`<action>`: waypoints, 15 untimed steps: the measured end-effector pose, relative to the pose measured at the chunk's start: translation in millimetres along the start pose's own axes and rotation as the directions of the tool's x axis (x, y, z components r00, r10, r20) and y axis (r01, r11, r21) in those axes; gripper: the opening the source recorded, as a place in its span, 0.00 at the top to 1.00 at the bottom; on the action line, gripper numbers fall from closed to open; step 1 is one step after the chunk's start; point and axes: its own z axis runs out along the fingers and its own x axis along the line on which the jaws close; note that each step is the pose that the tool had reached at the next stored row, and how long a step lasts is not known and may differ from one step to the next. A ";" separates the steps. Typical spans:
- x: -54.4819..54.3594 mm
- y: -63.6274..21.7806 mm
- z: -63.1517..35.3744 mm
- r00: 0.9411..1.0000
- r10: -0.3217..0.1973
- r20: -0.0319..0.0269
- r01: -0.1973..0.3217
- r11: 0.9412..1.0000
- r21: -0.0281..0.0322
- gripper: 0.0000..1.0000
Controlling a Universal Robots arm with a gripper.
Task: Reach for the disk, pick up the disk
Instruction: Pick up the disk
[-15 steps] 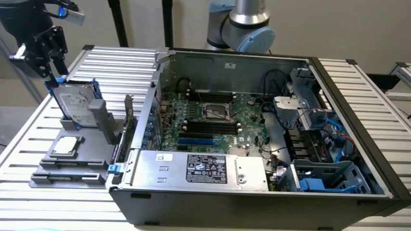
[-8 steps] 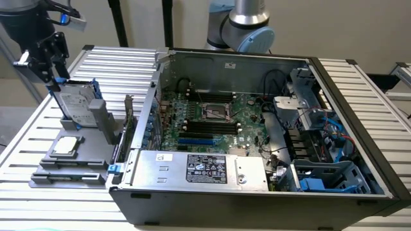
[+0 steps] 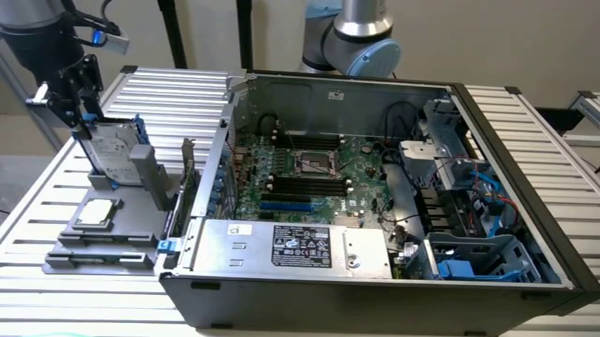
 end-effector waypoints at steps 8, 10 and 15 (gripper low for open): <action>0.0 0.0 7.5 1.000 -0.011 -0.003 0.011 1.000 0.000 0.46; 0.0 0.3 8.7 1.000 -0.011 -0.006 0.011 1.000 0.000 0.46; 0.1 0.4 10.5 1.000 -0.012 -0.021 0.012 1.000 -0.001 0.46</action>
